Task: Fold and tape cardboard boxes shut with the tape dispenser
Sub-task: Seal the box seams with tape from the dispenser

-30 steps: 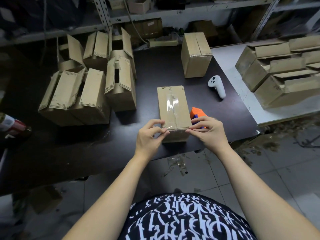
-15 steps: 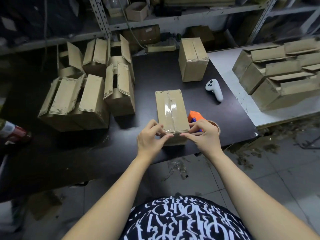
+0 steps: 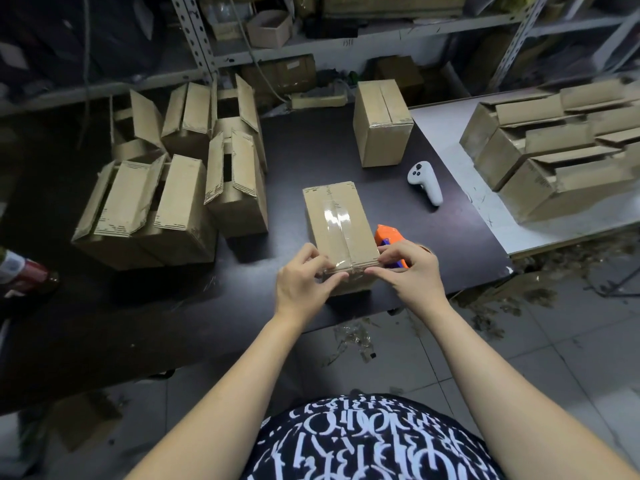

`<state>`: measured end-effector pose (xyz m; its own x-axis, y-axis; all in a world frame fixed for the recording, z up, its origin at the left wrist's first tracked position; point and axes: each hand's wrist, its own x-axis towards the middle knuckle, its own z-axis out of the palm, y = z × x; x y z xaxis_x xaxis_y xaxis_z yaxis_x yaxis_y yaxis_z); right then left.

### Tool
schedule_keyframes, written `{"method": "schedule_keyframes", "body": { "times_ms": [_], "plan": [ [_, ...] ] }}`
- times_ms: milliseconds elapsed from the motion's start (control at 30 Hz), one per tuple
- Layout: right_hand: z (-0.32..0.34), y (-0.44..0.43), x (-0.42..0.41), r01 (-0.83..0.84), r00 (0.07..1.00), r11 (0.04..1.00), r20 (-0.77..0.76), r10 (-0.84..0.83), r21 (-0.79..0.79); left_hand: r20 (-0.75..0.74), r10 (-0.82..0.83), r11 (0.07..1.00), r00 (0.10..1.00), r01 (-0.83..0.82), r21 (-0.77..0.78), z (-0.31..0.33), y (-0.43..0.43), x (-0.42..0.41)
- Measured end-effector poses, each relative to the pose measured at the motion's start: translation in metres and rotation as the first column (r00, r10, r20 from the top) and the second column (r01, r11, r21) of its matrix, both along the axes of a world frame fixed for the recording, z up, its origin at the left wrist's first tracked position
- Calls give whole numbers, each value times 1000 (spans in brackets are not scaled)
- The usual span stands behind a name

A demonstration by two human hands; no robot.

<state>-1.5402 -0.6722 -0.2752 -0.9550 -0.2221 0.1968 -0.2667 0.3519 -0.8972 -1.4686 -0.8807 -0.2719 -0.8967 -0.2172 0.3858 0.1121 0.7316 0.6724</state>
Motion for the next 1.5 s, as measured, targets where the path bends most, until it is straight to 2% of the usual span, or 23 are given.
{"method": "schedule_keyframes", "body": {
  "times_ms": [133,233,333,433,500,567,633,767,900,967,1100,1233,1367,1500],
  "plan": [
    [-4,9,-8,109,986,988,140,-94,-108,-65,-88,981,994,97,166,3,4,5],
    [-2,5,-6,193,967,975,189,-171,-105,-34,-35,968,999,42,248,13,-6,-6],
    [0,2,-1,321,931,944,208,-301,-71,29,69,966,997,-74,248,25,-25,-23],
    [1,-1,8,355,926,935,139,-351,1,224,158,958,962,-204,200,35,-42,-49],
    [6,-3,18,302,948,953,91,-304,42,400,117,953,909,-216,212,38,-52,-68],
    [12,-4,28,234,969,970,62,-238,70,474,34,944,880,-184,274,37,-59,-82],
    [16,-7,34,172,980,981,85,-179,86,466,4,935,885,-168,311,35,-61,-87],
    [17,-17,38,122,982,990,134,-130,63,406,99,901,908,-255,351,31,-68,-79],
    [14,-22,26,120,978,991,167,-129,58,453,234,903,860,-365,227,29,-82,-60],
    [13,-25,18,97,979,993,174,-107,62,510,216,915,832,-355,193,26,-90,-47],
    [13,-35,6,103,979,991,165,-116,85,558,102,885,824,-332,328,25,-100,-26],
    [13,-52,-4,228,957,966,155,-246,123,477,78,920,875,-248,303,25,-103,-13],
    [16,-61,-10,202,952,974,214,-219,100,469,20,891,883,-228,392,21,-103,1],
    [10,-51,-12,225,955,959,157,-252,174,462,75,894,884,-265,362,22,-93,9]
  ]
}}
